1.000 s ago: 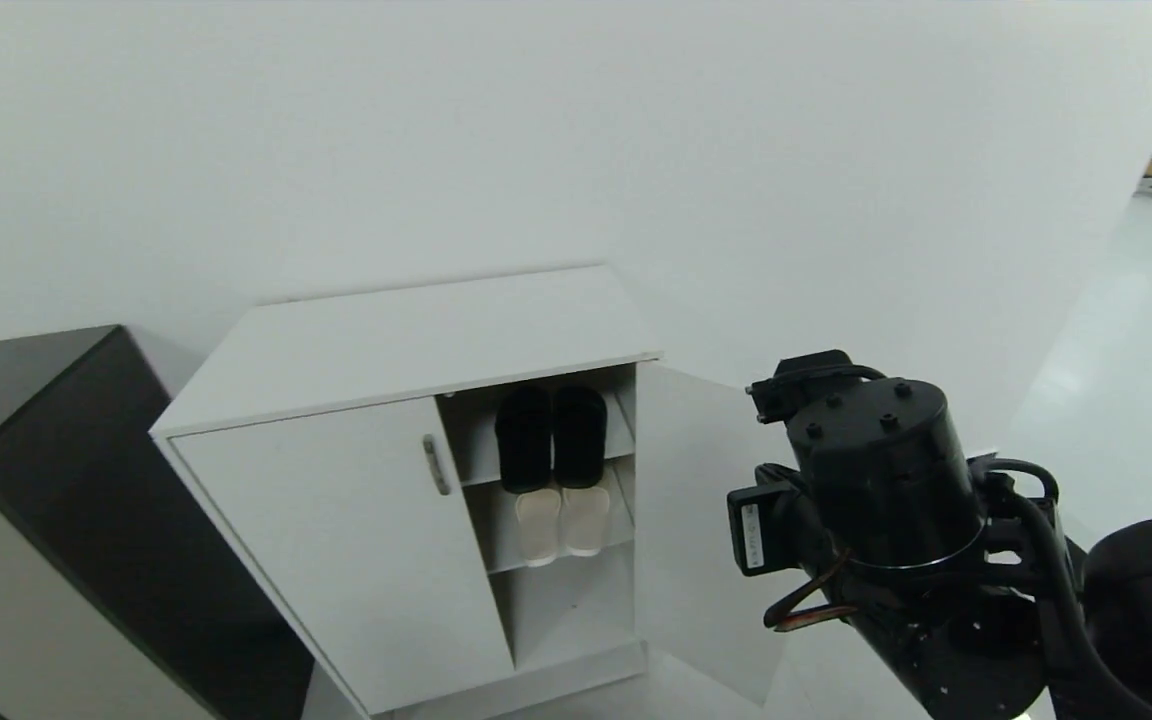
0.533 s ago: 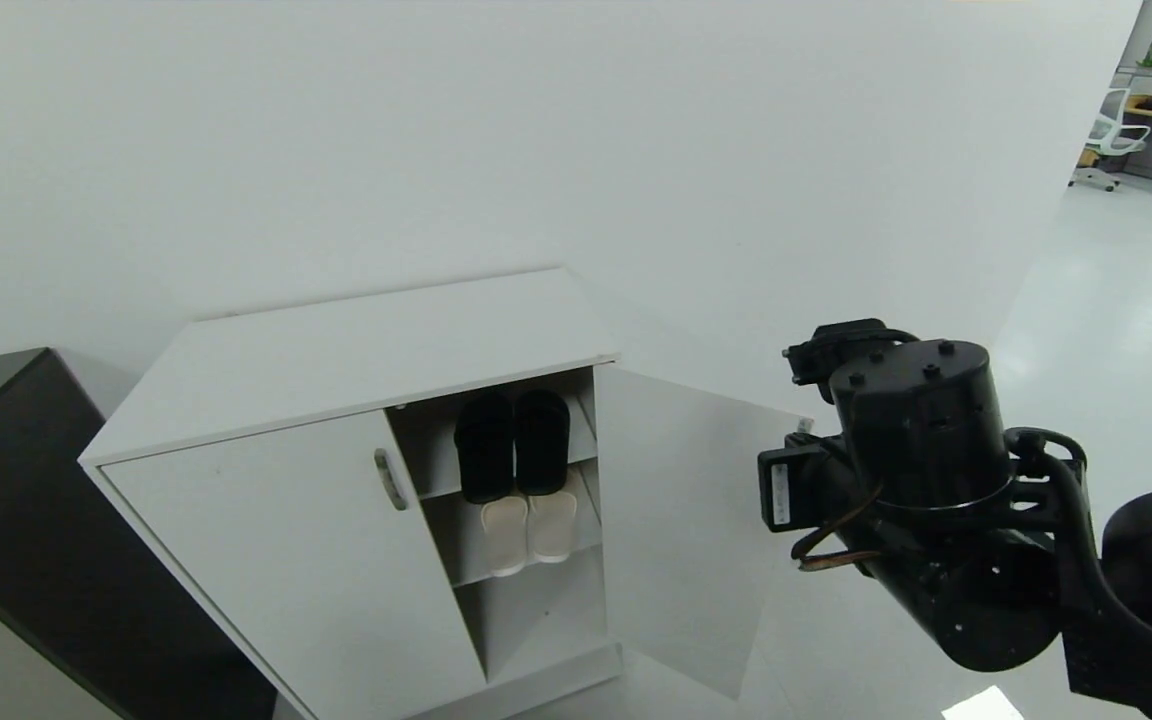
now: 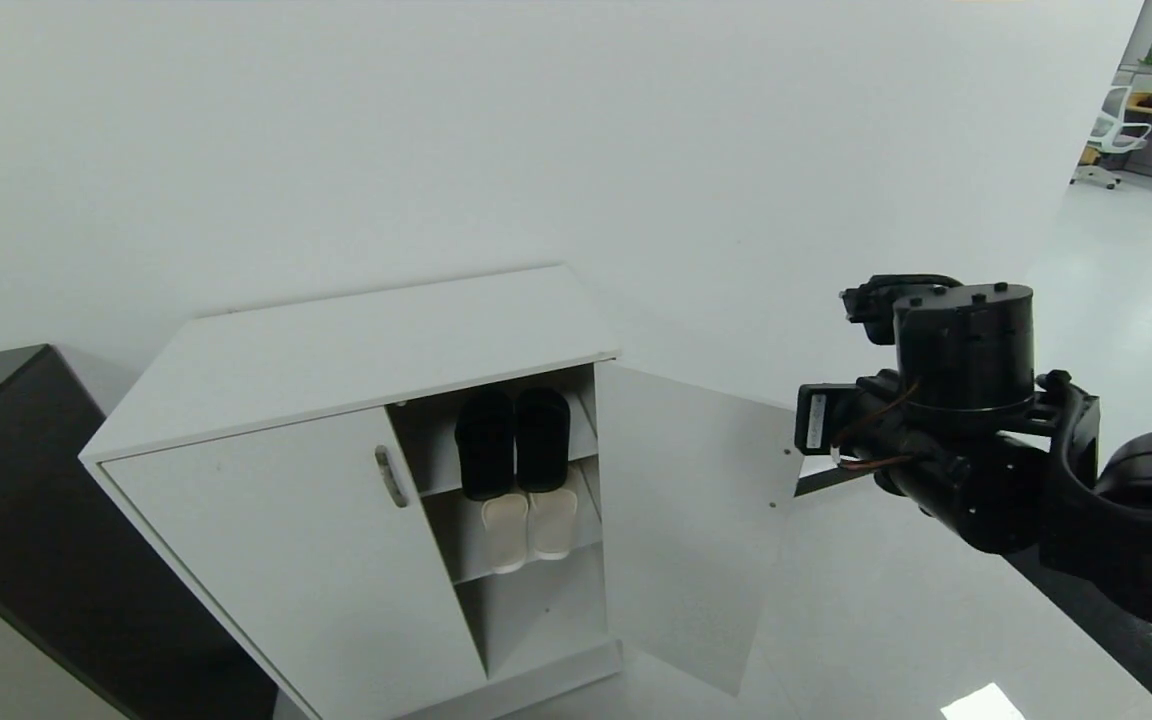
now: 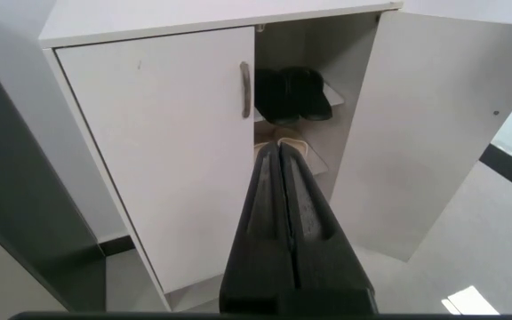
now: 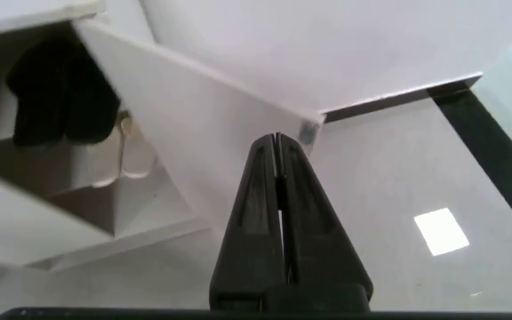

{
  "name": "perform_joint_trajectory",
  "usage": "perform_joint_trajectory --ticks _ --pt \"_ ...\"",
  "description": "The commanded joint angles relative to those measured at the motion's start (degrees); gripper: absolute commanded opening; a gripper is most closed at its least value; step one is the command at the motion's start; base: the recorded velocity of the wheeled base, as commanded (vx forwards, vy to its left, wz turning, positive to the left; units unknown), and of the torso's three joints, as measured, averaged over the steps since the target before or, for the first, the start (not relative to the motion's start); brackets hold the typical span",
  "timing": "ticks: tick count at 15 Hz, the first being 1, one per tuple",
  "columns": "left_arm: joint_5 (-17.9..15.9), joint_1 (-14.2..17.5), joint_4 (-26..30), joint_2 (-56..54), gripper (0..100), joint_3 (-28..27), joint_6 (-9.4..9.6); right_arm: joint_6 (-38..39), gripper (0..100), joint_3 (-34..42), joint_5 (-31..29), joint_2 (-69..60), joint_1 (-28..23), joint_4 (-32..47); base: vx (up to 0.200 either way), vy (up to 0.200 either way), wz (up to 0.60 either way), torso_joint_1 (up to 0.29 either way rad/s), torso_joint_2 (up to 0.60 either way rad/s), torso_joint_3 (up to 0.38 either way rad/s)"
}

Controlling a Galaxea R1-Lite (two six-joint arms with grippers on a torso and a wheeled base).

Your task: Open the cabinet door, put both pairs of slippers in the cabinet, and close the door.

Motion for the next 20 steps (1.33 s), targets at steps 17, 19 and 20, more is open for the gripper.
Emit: perform_joint_trajectory --ticks 17,19,20 --pt "0.0 0.0 0.0 0.0 0 0.0 -0.01 -1.6 0 -18.5 11.5 20.0 -15.8 -5.4 -0.012 0.000 0.00 0.001 0.00 0.000" --pt "0.0 0.0 0.0 0.0 0 0.0 -0.10 -1.4 0 -18.9 11.6 21.4 -15.8 -5.5 0.000 0.000 0.00 0.000 0.00 0.000" --pt "0.0 0.0 0.0 0.1 0 0.0 -0.01 -0.6 0 -19.1 11.5 22.1 -15.7 -5.5 0.000 0.000 0.00 0.000 0.00 0.000"
